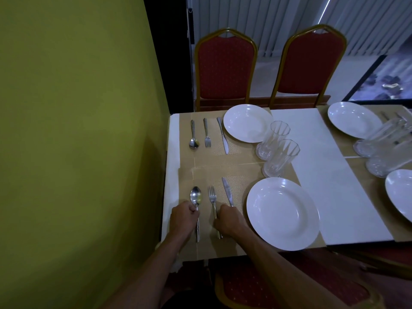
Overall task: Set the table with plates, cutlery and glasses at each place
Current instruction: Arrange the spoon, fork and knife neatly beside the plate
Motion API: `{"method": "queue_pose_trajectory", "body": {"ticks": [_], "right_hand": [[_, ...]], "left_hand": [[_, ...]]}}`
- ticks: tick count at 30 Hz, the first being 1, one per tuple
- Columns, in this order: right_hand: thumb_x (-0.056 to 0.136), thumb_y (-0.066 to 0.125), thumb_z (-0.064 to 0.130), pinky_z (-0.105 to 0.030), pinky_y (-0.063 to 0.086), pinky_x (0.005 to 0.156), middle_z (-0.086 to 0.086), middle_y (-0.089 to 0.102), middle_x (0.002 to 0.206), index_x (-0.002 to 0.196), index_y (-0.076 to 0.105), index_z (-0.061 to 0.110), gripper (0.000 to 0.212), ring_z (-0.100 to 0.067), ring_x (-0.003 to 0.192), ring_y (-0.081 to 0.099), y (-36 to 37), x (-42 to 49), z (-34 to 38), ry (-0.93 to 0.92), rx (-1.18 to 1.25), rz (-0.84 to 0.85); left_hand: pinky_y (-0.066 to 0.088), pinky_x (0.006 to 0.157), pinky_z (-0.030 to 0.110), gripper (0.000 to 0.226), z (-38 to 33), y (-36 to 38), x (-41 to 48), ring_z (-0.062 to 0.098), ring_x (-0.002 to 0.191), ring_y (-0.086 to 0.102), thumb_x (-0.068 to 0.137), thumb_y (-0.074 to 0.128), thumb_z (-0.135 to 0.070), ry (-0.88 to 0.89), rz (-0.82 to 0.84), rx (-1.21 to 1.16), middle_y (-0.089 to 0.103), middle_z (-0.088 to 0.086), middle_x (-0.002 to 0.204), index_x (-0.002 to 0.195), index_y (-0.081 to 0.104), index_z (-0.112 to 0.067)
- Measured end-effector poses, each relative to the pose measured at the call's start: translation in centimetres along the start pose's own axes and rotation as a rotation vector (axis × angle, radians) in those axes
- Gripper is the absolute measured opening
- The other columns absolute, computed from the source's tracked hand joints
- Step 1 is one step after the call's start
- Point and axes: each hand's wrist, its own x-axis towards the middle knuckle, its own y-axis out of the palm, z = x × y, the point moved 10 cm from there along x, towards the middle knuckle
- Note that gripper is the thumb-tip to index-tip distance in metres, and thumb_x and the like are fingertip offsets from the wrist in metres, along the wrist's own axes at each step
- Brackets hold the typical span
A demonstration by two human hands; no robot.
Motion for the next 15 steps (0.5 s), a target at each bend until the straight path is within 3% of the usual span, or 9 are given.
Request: {"method": "queue_pose_trajectory", "body": {"ticks": [6, 9, 12, 15], "right_hand": [[0.090, 0.066, 0.022, -0.027, 0.056, 0.071, -0.004, 0.064, 0.083, 0.101, 0.070, 0.005, 0.021, -0.018, 0.078, 0.067, -0.4, 0.4, -0.2, 0.021, 0.002, 0.029], [0.093, 0.063, 0.021, -0.027, 0.053, 0.072, -0.010, 0.071, 0.095, 0.104, 0.069, 0.002, 0.023, -0.019, 0.078, 0.066, -2.4, 0.7, -0.2, 0.034, -0.026, -0.015], [0.088, 0.067, 0.021, -0.030, 0.055, 0.069, -0.008, 0.071, 0.091, 0.117, 0.065, 0.004, 0.033, -0.022, 0.079, 0.067, -5.0, 1.0, -0.8, 0.060, -0.032, -0.095], [0.086, 0.071, 0.023, -0.030, 0.054, 0.071, -0.008, 0.071, 0.098, 0.114, 0.063, 0.007, 0.033, -0.022, 0.086, 0.067, -6.4, 1.2, -1.6, 0.093, -0.055, -0.092]], "left_hand": [[0.032, 0.054, 0.013, 0.012, 0.1, 0.1, 0.0, -0.001, 0.069, 0.055, 0.087, 0.072, -0.020, -0.013, 0.002, -0.014, 0.063, -0.009, 0.079, 0.082, 0.062, -0.021], [0.032, 0.054, 0.014, 0.012, 0.2, 0.3, 0.0, -0.001, 0.068, 0.056, 0.087, 0.071, -0.020, -0.017, 0.006, -0.027, 0.063, -0.010, 0.077, 0.081, 0.062, -0.020], [0.032, 0.053, 0.013, 0.012, 0.2, 0.2, 0.0, 0.000, 0.067, 0.057, 0.088, 0.070, -0.020, -0.024, 0.001, -0.041, 0.064, -0.008, 0.077, 0.081, 0.062, -0.019], [0.032, 0.053, 0.011, 0.010, 0.2, 0.2, 0.0, 0.000, 0.068, 0.056, 0.089, 0.069, -0.018, -0.025, 0.000, -0.046, 0.064, -0.008, 0.078, 0.081, 0.062, -0.018]]}}
